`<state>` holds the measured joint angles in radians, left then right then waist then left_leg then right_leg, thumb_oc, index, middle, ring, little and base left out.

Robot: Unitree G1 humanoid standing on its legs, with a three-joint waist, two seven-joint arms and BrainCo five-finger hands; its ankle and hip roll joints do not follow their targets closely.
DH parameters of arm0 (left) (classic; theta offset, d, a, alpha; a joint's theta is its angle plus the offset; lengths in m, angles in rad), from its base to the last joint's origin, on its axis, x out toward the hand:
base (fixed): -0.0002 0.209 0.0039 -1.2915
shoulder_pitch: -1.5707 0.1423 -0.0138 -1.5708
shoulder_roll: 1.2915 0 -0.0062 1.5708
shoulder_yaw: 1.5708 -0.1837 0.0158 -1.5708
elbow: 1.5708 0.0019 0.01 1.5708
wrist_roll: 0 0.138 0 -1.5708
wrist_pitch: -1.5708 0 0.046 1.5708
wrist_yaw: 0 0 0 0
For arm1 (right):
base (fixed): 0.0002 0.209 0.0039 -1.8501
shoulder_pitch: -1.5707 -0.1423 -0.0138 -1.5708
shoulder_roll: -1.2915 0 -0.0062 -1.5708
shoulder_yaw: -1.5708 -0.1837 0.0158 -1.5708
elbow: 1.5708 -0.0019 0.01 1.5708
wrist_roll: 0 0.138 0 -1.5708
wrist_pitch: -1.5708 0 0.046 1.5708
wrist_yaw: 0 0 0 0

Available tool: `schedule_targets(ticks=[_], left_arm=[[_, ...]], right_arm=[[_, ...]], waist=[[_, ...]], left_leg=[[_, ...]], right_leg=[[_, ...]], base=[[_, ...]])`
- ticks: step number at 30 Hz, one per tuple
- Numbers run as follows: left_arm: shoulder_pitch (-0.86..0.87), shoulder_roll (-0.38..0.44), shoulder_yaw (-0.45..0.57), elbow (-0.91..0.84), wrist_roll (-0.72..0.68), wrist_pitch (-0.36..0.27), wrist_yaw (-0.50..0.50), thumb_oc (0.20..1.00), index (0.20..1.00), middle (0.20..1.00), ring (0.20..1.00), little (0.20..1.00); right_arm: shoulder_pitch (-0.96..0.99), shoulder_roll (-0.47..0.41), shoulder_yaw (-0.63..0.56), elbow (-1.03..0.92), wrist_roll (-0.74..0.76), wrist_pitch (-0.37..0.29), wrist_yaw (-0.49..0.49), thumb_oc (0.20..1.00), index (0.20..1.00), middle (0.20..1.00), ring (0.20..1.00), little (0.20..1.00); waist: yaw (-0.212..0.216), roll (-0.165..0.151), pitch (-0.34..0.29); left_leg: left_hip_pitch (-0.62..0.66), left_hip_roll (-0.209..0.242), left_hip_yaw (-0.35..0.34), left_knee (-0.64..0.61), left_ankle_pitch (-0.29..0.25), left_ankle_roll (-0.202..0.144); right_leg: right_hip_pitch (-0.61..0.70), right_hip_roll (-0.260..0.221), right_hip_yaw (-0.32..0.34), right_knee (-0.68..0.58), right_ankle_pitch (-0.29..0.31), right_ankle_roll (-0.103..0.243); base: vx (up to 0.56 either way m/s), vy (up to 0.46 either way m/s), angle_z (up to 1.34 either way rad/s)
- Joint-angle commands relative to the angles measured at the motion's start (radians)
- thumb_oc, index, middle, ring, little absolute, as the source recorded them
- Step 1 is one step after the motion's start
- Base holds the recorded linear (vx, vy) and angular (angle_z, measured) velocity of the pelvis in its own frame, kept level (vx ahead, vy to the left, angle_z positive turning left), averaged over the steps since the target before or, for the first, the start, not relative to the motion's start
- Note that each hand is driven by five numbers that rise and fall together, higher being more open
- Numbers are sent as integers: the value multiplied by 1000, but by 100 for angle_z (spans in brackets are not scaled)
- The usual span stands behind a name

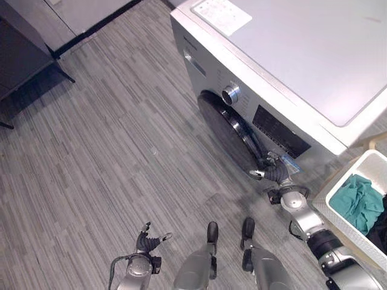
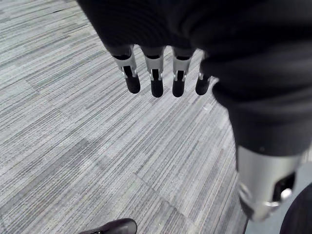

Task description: Grab the laundry basket,head to the washer,open it,put in the laundry and shut it.

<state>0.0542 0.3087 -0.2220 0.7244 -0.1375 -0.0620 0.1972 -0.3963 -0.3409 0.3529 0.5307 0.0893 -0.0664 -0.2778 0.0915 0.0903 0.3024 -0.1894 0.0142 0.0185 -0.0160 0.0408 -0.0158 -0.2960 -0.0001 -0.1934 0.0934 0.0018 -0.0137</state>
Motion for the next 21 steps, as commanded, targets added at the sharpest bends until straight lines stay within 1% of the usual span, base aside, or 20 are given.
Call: schedule_targets(ticks=[1, 5, 6, 7, 9, 10, 12, 13, 14, 15, 17, 18, 20, 21], left_arm=[[-29, 50, -5, 4, -19, -36, 25, 1000, 1000, 1000, 1000, 1000], [-62, 55, -7, 28, -48, -41, 45, 1000, 1000, 1000, 1000, 1000], [-62, 55, -7, 28, -48, -41, 45, 1000, 1000, 1000, 1000, 1000], [-69, 55, -7, 36, -52, -39, 48, 1000, 1000, 1000, 1000, 1000], [-89, 54, -11, 62, -56, -39, 59, 1000, 1000, 1000, 1000, 1000], [-104, 55, -20, 81, -57, -38, 59, 1000, 1000, 1000, 1000, 1000], [-118, 56, -36, 94, -63, -38, 58, 1000, 1000, 1000, 1000, 1000], [-127, 58, -44, 97, -67, -41, 62, 1000, 1000, 1000, 1000, 1000], [-147, 62, -62, 101, -79, -49, 65, 1000, 1000, 1000, 1000, 1000], [-148, 62, -62, 101, -79, -49, 64, 1000, 1000, 1000, 1000, 1000], [-160, 64, -73, 98, -88, -56, 68, 1000, 1000, 1000, 1000, 1000], [-167, 64, -69, 95, -93, -60, 72, 1000, 1000, 1000, 1000, 1000], [-169, 66, -66, 92, -94, -59, 71, 1000, 1000, 1000, 1000, 1000], [-164, 70, -58, 72, -89, -56, 71, 1000, 1000, 1000, 1000, 1000]], right_arm=[[-88, 54, 70, 0, 49, -41, 31, 1000, 1000, 1000, 1000, 1000], [-176, 103, 166, -2, 70, -43, 78, 1000, 1000, 1000, 1000, 1000], [-176, 103, 166, -2, 70, -43, 78, 1000, 1000, 1000, 1000, 1000], [-186, 117, 193, -20, 71, -43, 89, 1000, 1000, 1000, 1000, 1000], [-222, 156, 268, -58, 80, -42, 132, 1000, 1000, 1000, 1000, 1000], [-256, 196, 347, -102, 99, -47, 182, 1000, 1000, 1000, 1000, 1000], [-313, 231, 408, -145, 117, -52, 217, 1000, 1000, 1000, 1000, 1000], [-355, 247, 424, -170, 133, -60, 226, 1000, 1000, 1000, 1000, 1000], [-428, 287, 432, -212, 182, -79, 224, 1000, 1000, 1000, 1000, 1000], [-429, 287, 432, -211, 182, -80, 224, 1000, 1000, 1000, 1000, 1000], [-469, 315, 419, -233, 222, -101, 204, 1000, 1000, 1000, 1000, 1000], [-493, 290, 402, -250, 193, -114, 164, 1000, 1000, 1000, 1000, 1000], [-493, 277, 398, -246, 181, -110, 161, 1000, 1000, 1000, 1000, 1000], [-482, 225, 381, -254, 153, -101, 139, 1000, 1000, 1000, 1000, 1000]], waist=[[36, -65, 30], [71, -67, 64], [70, -68, 62], [76, -70, 68], [93, -82, 73], [113, -93, 79], [135, -103, 83], [147, -105, 87], [173, -106, 93], [172, -107, 91], [184, -107, 94], [191, -109, 97], [193, -111, 98], [192, -120, 103]], left_leg=[[-39, -36, 17, 55, -56, -1], [-67, -35, 8, 67, -48, -5], [-70, -35, 7, 66, -46, -4], [-71, -35, 6, 69, -48, -4], [-80, -35, -3, 71, -44, -5], [-84, -36, -16, 73, -44, -5], [-87, -38, -32, 75, -44, -7], [-89, -39, -40, 77, -44, -9], [-92, -44, -57, 81, -45, -12], [-96, -45, -58, 80, -43, -12], [-100, -49, -73, 80, -40, -15], [-103, -53, -85, 81, -38, -16], [-103, -54, -87, 80, -38, -16], [-103, -53, -89, 75, -35, -16]], right_leg=[[86, -70, 48, -88, -56, 100], [66, -77, 42, -81, -51, 103], [64, -77, 42, -82, -49, 103], [65, -79, 40, -80, -51, 103], [62, -81, 32, -77, -52, 103], [63, -84, 22, -73, -57, 102], [68, -87, 8, -69, -62, 102], [70, -89, -1, -67, -65, 102], [78, -93, -19, -63, -69, 101], [75, -93, -21, -65, -67, 102], [79, -95, -35, -66, -66, 102], [83, -97, -44, -68, -66, 103], [84, -97, -47, -69, -65, 103], [86, -95, -49, -70, -63, 104]], base=[[-35, 39, -1], [-30, 43, 1], [-19, 33, 4], [-11, 21, 8], [-9, 11, 6], [6, -32, 3], [10, -48, 19], [7, -68, 41], [2, -52, 41], [8, -41, 32], [3, -21, 64], [6, -24, 91], [2, -6, 56], [2, -3, 39]])
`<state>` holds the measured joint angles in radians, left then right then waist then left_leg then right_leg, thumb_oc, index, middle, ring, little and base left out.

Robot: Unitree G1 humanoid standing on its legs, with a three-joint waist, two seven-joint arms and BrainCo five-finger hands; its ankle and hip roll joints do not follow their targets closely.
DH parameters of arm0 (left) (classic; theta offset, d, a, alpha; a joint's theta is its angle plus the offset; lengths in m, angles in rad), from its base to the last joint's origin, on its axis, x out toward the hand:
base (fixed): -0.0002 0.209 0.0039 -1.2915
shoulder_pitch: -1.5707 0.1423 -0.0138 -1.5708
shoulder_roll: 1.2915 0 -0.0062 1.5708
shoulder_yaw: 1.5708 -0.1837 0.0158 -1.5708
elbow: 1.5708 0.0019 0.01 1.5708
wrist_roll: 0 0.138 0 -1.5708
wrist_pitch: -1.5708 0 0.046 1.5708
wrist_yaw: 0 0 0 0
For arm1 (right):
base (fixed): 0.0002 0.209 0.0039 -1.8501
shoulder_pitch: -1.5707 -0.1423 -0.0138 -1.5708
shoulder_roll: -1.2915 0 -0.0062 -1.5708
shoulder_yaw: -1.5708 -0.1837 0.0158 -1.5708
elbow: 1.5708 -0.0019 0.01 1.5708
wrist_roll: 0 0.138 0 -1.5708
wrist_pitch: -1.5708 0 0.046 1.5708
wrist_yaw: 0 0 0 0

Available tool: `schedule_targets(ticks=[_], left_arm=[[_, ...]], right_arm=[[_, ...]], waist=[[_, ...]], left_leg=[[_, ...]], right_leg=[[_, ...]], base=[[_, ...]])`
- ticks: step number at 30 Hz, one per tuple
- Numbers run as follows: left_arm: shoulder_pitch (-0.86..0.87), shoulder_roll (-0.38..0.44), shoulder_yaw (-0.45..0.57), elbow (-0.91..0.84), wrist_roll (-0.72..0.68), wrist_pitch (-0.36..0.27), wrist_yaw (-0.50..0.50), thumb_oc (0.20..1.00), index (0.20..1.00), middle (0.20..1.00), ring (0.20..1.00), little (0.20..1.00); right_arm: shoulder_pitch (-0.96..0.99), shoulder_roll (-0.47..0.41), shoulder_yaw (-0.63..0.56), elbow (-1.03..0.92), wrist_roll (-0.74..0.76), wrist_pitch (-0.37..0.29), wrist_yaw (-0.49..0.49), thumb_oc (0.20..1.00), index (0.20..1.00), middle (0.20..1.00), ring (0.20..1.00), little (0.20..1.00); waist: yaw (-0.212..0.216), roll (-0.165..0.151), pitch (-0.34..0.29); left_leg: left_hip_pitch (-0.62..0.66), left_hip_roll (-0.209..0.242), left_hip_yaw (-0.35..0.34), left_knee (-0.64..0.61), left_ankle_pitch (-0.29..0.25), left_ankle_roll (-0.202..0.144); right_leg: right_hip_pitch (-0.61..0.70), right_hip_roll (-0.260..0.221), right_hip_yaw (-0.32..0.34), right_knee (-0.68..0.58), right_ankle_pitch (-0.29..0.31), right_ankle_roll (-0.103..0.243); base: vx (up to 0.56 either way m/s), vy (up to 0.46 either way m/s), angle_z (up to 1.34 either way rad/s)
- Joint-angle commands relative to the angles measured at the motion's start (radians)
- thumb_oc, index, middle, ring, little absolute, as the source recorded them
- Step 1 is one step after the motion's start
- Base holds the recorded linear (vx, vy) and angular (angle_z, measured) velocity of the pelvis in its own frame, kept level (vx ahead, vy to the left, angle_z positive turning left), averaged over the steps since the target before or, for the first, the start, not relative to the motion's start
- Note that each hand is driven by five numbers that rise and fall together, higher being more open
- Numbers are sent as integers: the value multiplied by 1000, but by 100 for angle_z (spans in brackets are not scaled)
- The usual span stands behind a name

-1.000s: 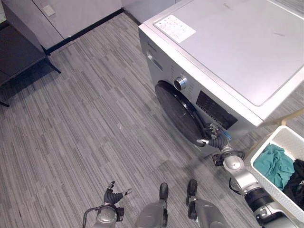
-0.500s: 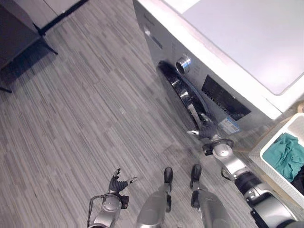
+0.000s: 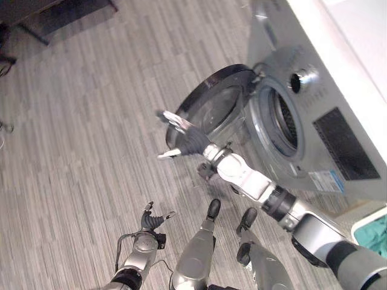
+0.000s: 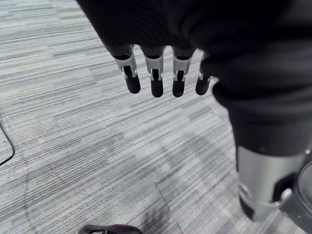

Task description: Grab the laundry basket,head to the washer,open it,put in the laundry and shut it.

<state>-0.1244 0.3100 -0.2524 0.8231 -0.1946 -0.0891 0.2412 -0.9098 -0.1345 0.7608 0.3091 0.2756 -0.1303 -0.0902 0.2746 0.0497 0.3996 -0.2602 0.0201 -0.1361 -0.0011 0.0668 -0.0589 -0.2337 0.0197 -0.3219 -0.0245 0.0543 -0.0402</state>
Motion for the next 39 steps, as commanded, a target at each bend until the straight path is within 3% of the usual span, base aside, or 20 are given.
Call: schedule_targets(ticks=[1, 5, 9, 10, 11, 12, 13, 16, 17, 21, 33, 39], left_arm=[[19, 76, -20, -56, -24, -24, 27, 1000, 1000, 1000, 1000, 1000], [19, 69, -17, -121, 6, -16, 22, 1000, 1000, 1000, 1000, 1000], [-32, 45, -26, -190, 55, -13, 28, 1000, 1000, 1000, 1000, 1000], [-75, 43, -33, -211, 74, -11, 38, 1000, 1000, 1000, 1000, 1000], [-75, 43, -33, -211, 74, -11, 38, 1000, 1000, 1000, 1000, 1000], [-165, 65, -51, -228, 120, -8, 61, 1000, 1000, 1000, 1000, 1000], [-166, 65, -51, -228, 120, -9, 62, 1000, 1000, 1000, 1000, 1000], [-324, 120, -55, -164, 143, 6, 106, 1000, 1000, 1000, 1000, 1000], [-325, 120, -56, -163, 143, 6, 106, 1000, 1000, 1000, 1000, 1000], [-495, 259, -24, -11, 135, 18, 140, 1000, 1000, 1000, 1000, 1000], [-542, 429, 112, 293, 104, 66, 151, 1000, 1000, 1000, 1000, 1000], [-555, 523, 152, 331, 100, 79, 155, 1000, 1000, 1000, 1000, 1000]], right_arm=[[60, -20, -42, -38, -40, -22, -48, 1000, 1000, 1000, 1000, 1000], [185, -100, -74, -97, -87, -1, -44, 1000, 1000, 1000, 1000, 1000], [449, -199, -157, -179, -98, 1, 8, 1000, 1000, 1000, 1000, 1000], [547, -230, -195, -180, -111, 1, 22, 1000, 1000, 1000, 1000, 1000], [547, -230, -195, -180, -111, 1, 22, 1000, 1000, 1000, 1000, 1000], [657, -273, -252, -142, -144, 7, 23, 1000, 1000, 1000, 1000, 1000], [657, -273, -253, -142, -144, 7, 23, 1000, 1000, 1000, 1000, 1000], [745, -288, -314, -20, -162, 16, 1, 1000, 1000, 1000, 1000, 1000], [744, -287, -314, -20, -162, 16, 1, 1000, 1000, 1000, 1000, 1000], [806, -320, -380, 20, -155, 1, -18, 1000, 1000, 1000, 1000, 1000], [859, -340, -435, 4, -107, -22, -17, 1000, 1000, 1000, 1000, 1000], [888, -352, -464, -58, -66, -36, -6, 1000, 1000, 1000, 1000, 1000]], waist=[[1, -92, 8], [-32, -112, 13], [-112, -124, 20], [-148, -129, 21], [-148, -129, 20], [-203, -139, 21], [-204, -140, 18], [-272, -157, 19], [-271, -157, 20], [-331, -179, 29], [-371, -200, 43], [-372, -220, 44]], left_leg=[[-33, -55, 69, 54, -59, 28], [-23, -46, 95, 36, -60, 29], [-18, -34, 144, 29, -67, 33], [-19, -30, 166, 29, -71, 37], [-20, -30, 166, 29, -71, 37], [-24, -24, 195, 31, -79, 41], [-29, -25, 195, 30, -76, 41], [-38, -13, 240, 39, -86, 45], [-37, -13, 240, 39, -86, 45], [-53, 1, 285, 55, -93, 46], [-82, 13, 312, 93, -105, 42], [-95, 17, 302, 99, -107, 38]], right_leg=[[20, -113, 84, 45, -111, 133], [14, -105, 110, 33, -94, 140], [-8, -105, 147, 28, -77, 148], [-21, -104, 161, 26, -69, 152], [-22, -104, 161, 26, -69, 152], [-41, -101, 184, 26, -62, 158], [-45, -102, 184, 25, -59, 158], [-77, -95, 218, 29, -46, 164], [-77, -95, 219, 29, -46, 164], [-112, -84, 254, 34, -29, 170], [-136, -72, 281, 16, -4, 173], [-132, -74, 277, 3, 5, 177]], base=[[19, -9, 26], [19, 15, -16], [-2, 44, -47], [-4, 27, -68], [-7, 43, -70], [-8, 24, -51], [-8, 34, -35], [-10, 31, -39], [-15, 26, -57], [4, 10, -56], [31, 17, -16], [24, 20, -1]])
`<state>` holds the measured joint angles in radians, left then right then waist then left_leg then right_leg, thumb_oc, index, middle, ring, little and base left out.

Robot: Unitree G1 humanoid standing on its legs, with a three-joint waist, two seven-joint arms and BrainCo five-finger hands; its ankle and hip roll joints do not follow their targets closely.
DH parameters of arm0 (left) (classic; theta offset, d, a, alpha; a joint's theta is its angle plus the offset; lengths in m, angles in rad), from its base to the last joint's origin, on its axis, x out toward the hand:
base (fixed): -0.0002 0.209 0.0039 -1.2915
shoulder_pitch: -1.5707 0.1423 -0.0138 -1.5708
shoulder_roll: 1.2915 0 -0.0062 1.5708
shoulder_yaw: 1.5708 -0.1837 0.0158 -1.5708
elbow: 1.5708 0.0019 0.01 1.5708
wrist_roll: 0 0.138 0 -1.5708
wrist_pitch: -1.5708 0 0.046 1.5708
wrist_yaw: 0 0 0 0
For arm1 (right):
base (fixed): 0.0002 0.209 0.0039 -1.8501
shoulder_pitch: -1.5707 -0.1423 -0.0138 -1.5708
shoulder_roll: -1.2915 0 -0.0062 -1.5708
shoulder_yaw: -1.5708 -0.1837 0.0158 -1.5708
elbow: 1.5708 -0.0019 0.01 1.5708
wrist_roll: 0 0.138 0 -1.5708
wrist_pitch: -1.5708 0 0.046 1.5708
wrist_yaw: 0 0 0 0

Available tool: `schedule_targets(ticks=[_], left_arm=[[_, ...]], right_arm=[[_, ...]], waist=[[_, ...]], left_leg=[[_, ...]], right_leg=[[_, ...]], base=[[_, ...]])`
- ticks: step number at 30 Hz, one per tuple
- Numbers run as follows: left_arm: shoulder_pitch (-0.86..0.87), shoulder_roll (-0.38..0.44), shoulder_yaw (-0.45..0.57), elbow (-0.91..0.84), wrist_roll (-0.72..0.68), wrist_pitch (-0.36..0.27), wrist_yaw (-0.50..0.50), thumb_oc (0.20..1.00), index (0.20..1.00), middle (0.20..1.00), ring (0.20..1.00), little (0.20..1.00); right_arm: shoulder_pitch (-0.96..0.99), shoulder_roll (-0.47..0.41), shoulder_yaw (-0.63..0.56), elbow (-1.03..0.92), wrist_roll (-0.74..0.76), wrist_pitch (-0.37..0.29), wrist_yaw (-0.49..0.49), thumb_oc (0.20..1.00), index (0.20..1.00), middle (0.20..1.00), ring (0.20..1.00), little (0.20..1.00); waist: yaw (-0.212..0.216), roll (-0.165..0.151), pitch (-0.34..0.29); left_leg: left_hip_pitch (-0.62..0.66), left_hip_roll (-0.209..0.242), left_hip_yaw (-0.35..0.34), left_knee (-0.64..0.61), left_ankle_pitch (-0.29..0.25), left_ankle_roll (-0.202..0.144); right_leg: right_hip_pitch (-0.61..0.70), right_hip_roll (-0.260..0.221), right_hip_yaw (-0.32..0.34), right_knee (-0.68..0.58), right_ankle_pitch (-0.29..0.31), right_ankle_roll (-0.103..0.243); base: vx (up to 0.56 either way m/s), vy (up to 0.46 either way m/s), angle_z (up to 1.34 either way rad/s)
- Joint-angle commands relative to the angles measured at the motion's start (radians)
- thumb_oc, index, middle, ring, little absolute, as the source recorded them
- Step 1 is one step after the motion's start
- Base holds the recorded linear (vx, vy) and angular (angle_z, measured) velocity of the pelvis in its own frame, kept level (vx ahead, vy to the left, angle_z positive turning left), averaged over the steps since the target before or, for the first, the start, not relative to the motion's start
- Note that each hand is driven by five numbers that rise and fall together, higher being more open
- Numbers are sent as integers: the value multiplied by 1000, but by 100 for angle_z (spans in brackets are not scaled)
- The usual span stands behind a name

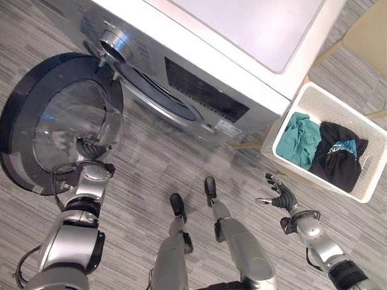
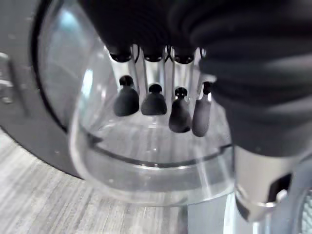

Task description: Grab the laundry basket,head to the washer,open it,put in the laundry and shut it.

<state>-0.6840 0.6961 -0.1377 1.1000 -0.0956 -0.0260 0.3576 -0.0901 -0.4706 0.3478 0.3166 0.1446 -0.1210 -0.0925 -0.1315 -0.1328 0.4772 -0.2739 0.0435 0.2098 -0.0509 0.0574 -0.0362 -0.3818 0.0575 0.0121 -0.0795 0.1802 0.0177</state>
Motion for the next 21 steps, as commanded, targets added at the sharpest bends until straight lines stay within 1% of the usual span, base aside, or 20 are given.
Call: schedule_targets(ticks=[1, 4, 5, 7, 9, 10, 11, 12, 13, 14, 15, 16, 17, 19, 20, 21], left_arm=[[0, 150, 34, 50, 10, 17, 39, 1000, 1000, 1000, 1000, 1000], [6, 159, 34, 47, 19, 17, 38, 1000, 1000, 1000, 1000, 1000], [28, 165, 42, 17, 30, 17, 39, 1000, 1000, 1000, 1000, 1000], [59, 143, 54, -23, 23, 9, 41, 1000, 1000, 1000, 1000, 1000], [158, 65, 85, -140, 0, -8, 48, 1000, 1000, 1000, 1000, 1000], [161, 64, 87, -143, 1, -7, 49, 1000, 1000, 1000, 1000, 1000], [265, -14, 113, -213, -13, -19, 50, 1000, 1000, 1000, 1000, 1000], [320, -58, 121, -253, -15, -21, 42, 1000, 1000, 1000, 1000, 1000], [322, -59, 122, -255, -15, -21, 42, 1000, 1000, 1000, 1000, 1000], [425, -146, 119, -299, -14, -24, 23, 1000, 1000, 1000, 1000, 1000], [427, -146, 120, -300, -14, -24, 23, 1000, 1000, 1000, 1000, 1000], [508, -205, 117, -314, -2, -21, -2, 1000, 1000, 1000, 1000, 1000], [541, -234, 115, -308, -2, -20, -13, 1000, 1000, 1000, 1000, 1000], [541, -234, 115, -308, -2, -20, -13, 1000, 1000, 1000, 1000, 1000], [604, -283, 114, -302, -6, -15, -36, 1000, 1000, 1000, 1000, 1000], [651, -318, 109, -277, -21, -11, -62, 1000, 1000, 1000, 1000, 1000]], right_arm=[[70, -18, -56, -76, 71, -47, -3, 1000, 1000, 1000, 1000, 1000], [72, -16, -60, -81, 77, -52, -1, 1000, 1000, 1000, 1000, 1000], [74, -10, -70, -93, 80, -53, 0, 1000, 1000, 1000, 1000, 1000], [72, 9, -74, -99, 80, -54, -4, 1000, 1000, 1000, 1000, 1000], [63, 29, -84, -109, 69, -52, -15, 1000, 1000, 1000, 1000, 1000], [64, 28, -83, -109, 69, -51, -15, 1000, 1000, 1000, 1000, 1000], [58, 38, -97, -122, 53, -47, -24, 1000, 1000, 1000, 1000, 1000], [58, 41, -105, -135, 44, -42, -26, 1000, 1000, 1000, 1000, 1000], [59, 41, -104, -136, 43, -42, -26, 1000, 1000, 1000, 1000, 1000], [59, 44, -124, -161, 6, -29, -29, 1000, 1000, 1000, 1000, 1000], [60, 43, -124, -162, 6, -29, -29, 1000, 1000, 1000, 1000, 1000], [65, 38, -148, -179, -33, -19, -31, 1000, 1000, 1000, 1000, 1000], [66, 36, -159, -191, -47, -16, -34, 1000, 1000, 1000, 1000, 1000], [67, 36, -159, -191, -47, -16, -33, 1000, 1000, 1000, 1000, 1000], [70, 40, -178, -209, -82, -7, -38, 1000, 1000, 1000, 1000, 1000], [70, 46, -186, -213, -108, -4, -48, 1000, 1000, 1000, 1000, 1000]], waist=[[35, -38, -33], [36, -38, -32], [40, -38, -33], [45, -36, -42], [52, -30, -64], [51, -30, -64], [56, -27, -82], [58, -25, -91], [59, -25, -91], [59, -16, -115], [60, -15, -114], [58, -1, -136], [58, 5, -145], [59, 5, -144], [62, 23, -158], [81, 47, -171]], left_leg=[[-83, -7, -46, 149, -98, 16], [-83, -8, -46, 149, -98, 15], [-81, -8, -46, 148, -99, 14], [-73, -8, -44, 155, -108, 14], [-44, -6, -26, 171, -135, 19], [-43, -5, -25, 172, -136, 19], [-12, -4, -8, 181, -158, 24], [7, -2, 4, 184, -168, 28], [8, -2, 5, 184, -169, 28], [55, 0, 30, 180, -183, 34], [57, 0, 31, 179, -184, 34], [105, -3, 62, 163, -191, 40], [125, -3, 79, 154, -192, 42], [128, -3, 80, 153, -192, 42], [170, -1, 118, 131, -193, 44], [221, 17, 156, 125, -222, 33]], right_leg=[[16, -113, -58, 58, -120, 121], [17, -114, -58, 57, -119, 121], [21, -115, -58, 56, -119, 123], [30, -115, -52, 58, -122, 124], [53, -112, -33, 63, -131, 121], [54, -112, -32, 63, -131, 121], [74, -108, -18, 72, -141, 119], [86, -107, -11, 75, -146, 117], [87, -106, -10, 75, -146, 117], [113, -101, 5, 79, -155, 114], [114, -101, 6, 79, -155, 114], [135, -99, 14, 82, -160, 115], [142, -99, 13, 85, -160, 118], [144, -99, 14, 85, -160, 118], [153, -104, -21, 98, -160, 125], [159, -133, -168, 135, -179, 135]], base=[[15, 20, 4], [12, 12, 4], [0, 0, 0], [43, 9, 2], [67, 20, 2], [85, 33, -8], [91, 27, -14], [91, 27, -21], [115, 30, -43], [81, 25, -44], [164, 61, -57], [116, 48, -36], [116, 48, -43], [41, 20, -43], [162, 21, -56], [180, -41, -78]])
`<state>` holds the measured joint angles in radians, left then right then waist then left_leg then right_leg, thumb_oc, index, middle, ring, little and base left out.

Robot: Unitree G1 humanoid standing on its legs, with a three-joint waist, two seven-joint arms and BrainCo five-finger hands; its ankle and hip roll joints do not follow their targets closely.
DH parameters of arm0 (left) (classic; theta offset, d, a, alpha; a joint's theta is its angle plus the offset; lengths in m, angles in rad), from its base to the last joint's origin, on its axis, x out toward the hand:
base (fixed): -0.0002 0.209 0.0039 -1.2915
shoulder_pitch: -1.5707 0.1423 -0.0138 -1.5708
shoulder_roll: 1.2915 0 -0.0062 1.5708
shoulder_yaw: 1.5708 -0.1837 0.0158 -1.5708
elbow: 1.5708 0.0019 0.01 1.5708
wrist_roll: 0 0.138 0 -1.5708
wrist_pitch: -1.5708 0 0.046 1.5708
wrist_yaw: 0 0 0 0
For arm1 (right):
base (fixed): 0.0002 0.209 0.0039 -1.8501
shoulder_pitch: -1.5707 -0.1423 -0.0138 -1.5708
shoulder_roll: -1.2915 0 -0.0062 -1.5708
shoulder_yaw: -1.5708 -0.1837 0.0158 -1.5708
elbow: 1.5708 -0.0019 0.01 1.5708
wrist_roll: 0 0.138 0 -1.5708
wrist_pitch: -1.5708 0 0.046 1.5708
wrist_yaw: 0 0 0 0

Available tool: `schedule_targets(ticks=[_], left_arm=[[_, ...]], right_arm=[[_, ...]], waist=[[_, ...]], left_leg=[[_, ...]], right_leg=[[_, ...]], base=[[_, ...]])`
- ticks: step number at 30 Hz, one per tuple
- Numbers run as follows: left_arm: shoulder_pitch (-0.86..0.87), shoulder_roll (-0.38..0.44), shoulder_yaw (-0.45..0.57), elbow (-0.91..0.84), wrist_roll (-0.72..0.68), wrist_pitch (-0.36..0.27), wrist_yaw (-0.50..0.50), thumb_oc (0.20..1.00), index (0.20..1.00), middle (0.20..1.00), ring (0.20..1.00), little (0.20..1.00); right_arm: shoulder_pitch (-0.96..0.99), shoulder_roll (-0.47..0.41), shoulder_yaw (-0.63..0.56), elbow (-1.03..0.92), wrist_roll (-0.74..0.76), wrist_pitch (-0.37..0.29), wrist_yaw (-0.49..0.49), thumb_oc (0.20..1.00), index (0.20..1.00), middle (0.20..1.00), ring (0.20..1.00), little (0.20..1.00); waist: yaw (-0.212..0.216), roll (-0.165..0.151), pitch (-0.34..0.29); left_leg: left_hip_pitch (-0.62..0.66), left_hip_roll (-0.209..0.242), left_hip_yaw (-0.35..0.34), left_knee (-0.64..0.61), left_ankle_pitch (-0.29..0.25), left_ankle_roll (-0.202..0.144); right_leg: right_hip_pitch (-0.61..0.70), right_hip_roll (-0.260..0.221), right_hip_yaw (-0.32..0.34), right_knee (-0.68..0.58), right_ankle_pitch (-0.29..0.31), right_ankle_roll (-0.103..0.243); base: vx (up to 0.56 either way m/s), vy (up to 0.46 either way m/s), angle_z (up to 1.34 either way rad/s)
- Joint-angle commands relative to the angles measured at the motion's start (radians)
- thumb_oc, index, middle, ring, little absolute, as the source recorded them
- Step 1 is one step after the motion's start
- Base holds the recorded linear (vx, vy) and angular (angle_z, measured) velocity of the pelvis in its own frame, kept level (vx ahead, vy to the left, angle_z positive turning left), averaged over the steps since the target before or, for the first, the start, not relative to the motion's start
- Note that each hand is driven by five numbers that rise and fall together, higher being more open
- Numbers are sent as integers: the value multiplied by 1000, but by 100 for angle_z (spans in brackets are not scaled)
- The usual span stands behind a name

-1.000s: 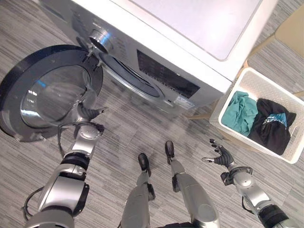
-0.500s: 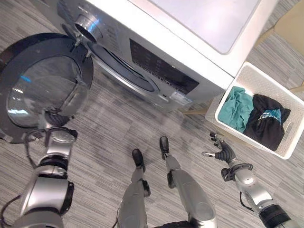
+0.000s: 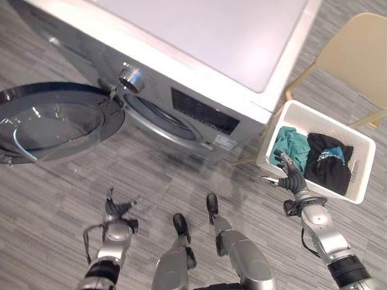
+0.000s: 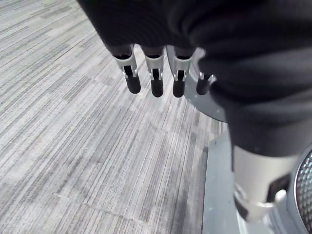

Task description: Grab the laundry basket,head to the washer,open it,put in the laundry and shut it.

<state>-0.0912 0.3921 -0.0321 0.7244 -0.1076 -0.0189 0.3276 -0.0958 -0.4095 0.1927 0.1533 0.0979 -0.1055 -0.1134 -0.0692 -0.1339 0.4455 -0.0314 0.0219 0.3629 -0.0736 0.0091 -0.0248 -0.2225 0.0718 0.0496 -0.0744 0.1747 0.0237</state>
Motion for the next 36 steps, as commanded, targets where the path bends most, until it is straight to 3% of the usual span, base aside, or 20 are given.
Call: schedule_targets(ticks=[1, 2, 3, 5, 6, 8, 10, 12, 13, 14, 15, 18, 20, 22, 23, 28, 33, 36], left_arm=[[79, -30, 3, 113, -1, -11, -45, 1000, 1000, 1000, 1000, 1000], [94, -44, -2, 128, 10, -5, -51, 1000, 1000, 1000, 1000, 1000], [95, -44, -3, 128, 10, -5, -51, 1000, 1000, 1000, 1000, 1000], [104, -56, -12, 151, 26, -4, -60, 1000, 1000, 1000, 1000, 1000], [140, -94, -39, 201, 61, 1, -90, 1000, 1000, 1000, 1000, 1000], [144, -104, -52, 227, 83, 1, -100, 1000, 1000, 1000, 1000, 1000], [148, -116, -73, 212, 94, 3, -120, 1000, 1000, 1000, 1000, 1000], [150, -125, -91, 213, 94, -3, -126, 1000, 1000, 1000, 1000, 1000], [143, -135, -114, 209, 85, -13, -135, 1000, 1000, 1000, 1000, 1000], [143, -135, -114, 209, 85, -13, -135, 1000, 1000, 1000, 1000, 1000], [140, -141, -135, 199, 79, -19, -144, 1000, 1000, 1000, 1000, 1000], [141, -141, -152, 204, 78, -22, -145, 1000, 1000, 1000, 1000, 1000], [144, -136, -163, 211, 79, -25, -148, 1000, 1000, 1000, 1000, 1000], [143, -136, -163, 211, 79, -25, -148, 1000, 1000, 1000, 1000, 1000], [143, -133, -168, 222, 77, -28, -146, 1000, 1000, 1000, 1000, 1000], [148, -103, -174, 256, 94, -36, -144, 1000, 1000, 1000, 1000, 1000], [72, -55, -199, 234, 59, -74, -99, 1000, 1000, 1000, 1000, 1000], [47, -41, -213, 223, 46, -83, -89, 1000, 1000, 1000, 1000, 1000]], right_arm=[[80, -10, -36, -53, -76, -18, -29, 1000, 1000, 1000, 1000, 1000], [84, -10, -41, -58, -85, -22, -33, 1000, 1000, 1000, 1000, 1000], [86, -10, -41, -59, -85, -22, -33, 1000, 1000, 1000, 1000, 1000], [92, -8, -47, -59, -100, -18, -33, 1000, 1000, 1000, 1000, 1000], [121, -16, -62, -62, -138, -14, -41, 1000, 1000, 1000, 1000, 1000], [135, -19, -68, -65, -155, -19, -50, 1000, 1000, 1000, 1000, 1000], [148, -41, -65, -61, -184, -9, -52, 1000, 1000, 1000, 1000, 1000], [141, -59, -53, -51, -196, -3, -55, 1000, 1000, 1000, 1000, 1000], [126, -75, -33, -26, -205, 0, -48, 1000, 1000, 1000, 1000, 1000], [125, -75, -33, -26, -205, 0, -48, 1000, 1000, 1000, 1000, 1000], [101, -94, -8, -6, -229, -3, -48, 1000, 1000, 1000, 1000, 1000], [85, -109, 12, 15, -242, -2, -46, 1000, 1000, 1000, 1000, 1000], [46, -129, 42, 45, -260, 1, -52, 1000, 1000, 1000, 1000, 1000], [45, -129, 43, 46, -260, 0, -53, 1000, 1000, 1000, 1000, 1000], [19, -137, 61, 66, -266, 0, -60, 1000, 1000, 1000, 1000, 1000], [-100, -152, 142, 149, -323, 12, -68, 1000, 1000, 1000, 1000, 1000], [-430, -150, 365, 443, -441, 48, -118, 1000, 1000, 1000, 1000, 1000], [-511, -121, 431, 578, -480, 76, -129, 1000, 1000, 1000, 1000, 1000]], waist=[[28, 59, -148], [25, 61, -163], [24, 62, -163], [18, 66, -177], [7, 84, -208], [0, 90, -216], [-7, 94, -219], [-4, 97, -214], [3, 94, -211], [3, 94, -212], [23, 73, -207], [38, 73, -204], [65, 89, -194], [64, 88, -197], [77, 95, -188], [111, 102, -178], [199, 109, -98], [223, 116, -68]], left_leg=[[-8, 53, 26, 158, -176, 16], [5, 61, 40, 165, -179, 12], [5, 61, 38, 166, -179, 12], [20, 66, 49, 173, -185, 9], [53, 84, 66, 232, -201, 0], [63, 113, 76, 280, -194, -24], [46, 180, 70, 412, -126, -59], [31, 197, 31, 498, -84, -70], [-9, 180, -49, 529, -77, -69], [-9, 180, -49, 530, -78, -69], [-80, 116, -132, 475, -102, -36], [-100, 83, -187, 368, -111, -32], [-131, 42, -274, 241, -45, -47], [-134, 40, -275, 236, -40, -47], [-151, 27, -312, 217, -24, -50], [-135, 2, -318, 176, -29, -18], [-254, -24, -335, 161, -2, -4], [-289, -32, -347, 165, 9, -4]], right_leg=[[15, -177, -306, 143, -195, 123], [33, -188, -349, 143, -210, 114], [35, -188, -351, 143, -211, 114], [44, -186, -347, 148, -224, 108], [86, -175, -310, 139, -248, 89], [116, -163, -306, 127, -260, 76], [159, -138, -294, 112, -274, 46], [193, -121, -275, 98, -282, 26], [213, -114, -258, 87, -294, 15], [213, -113, -258, 87, -294, 15], [216, -126, -239, 83, -289, 18], [224, -127, -226, 84, -299, 28], [233, -103, -204, 94, -315, 27], [229, -104, -205, 94, -313, 27], [232, -94, -189, 108, -324, 24], [192, -110, -170, 160, -340, 36], [38, -140, -172, 189, -293, 59], [6, -146, -182, 197, -286, 60]], base=[[166, -138, -124], [53, -134, -133], [98, -133, -113], [180, -139, -46], [298, -255, -30], [212, -245, -40], [117, -255, -46], [117, -175, -33], [81, -108, -57], [36, -116, -80], [-13, -41, -48], [92, 0, -27], [112, 35, -22], [61, 33, -24], [129, 110, -29], [79, 221, -22], [-162, 140, 11], [-96, 29, 25]])
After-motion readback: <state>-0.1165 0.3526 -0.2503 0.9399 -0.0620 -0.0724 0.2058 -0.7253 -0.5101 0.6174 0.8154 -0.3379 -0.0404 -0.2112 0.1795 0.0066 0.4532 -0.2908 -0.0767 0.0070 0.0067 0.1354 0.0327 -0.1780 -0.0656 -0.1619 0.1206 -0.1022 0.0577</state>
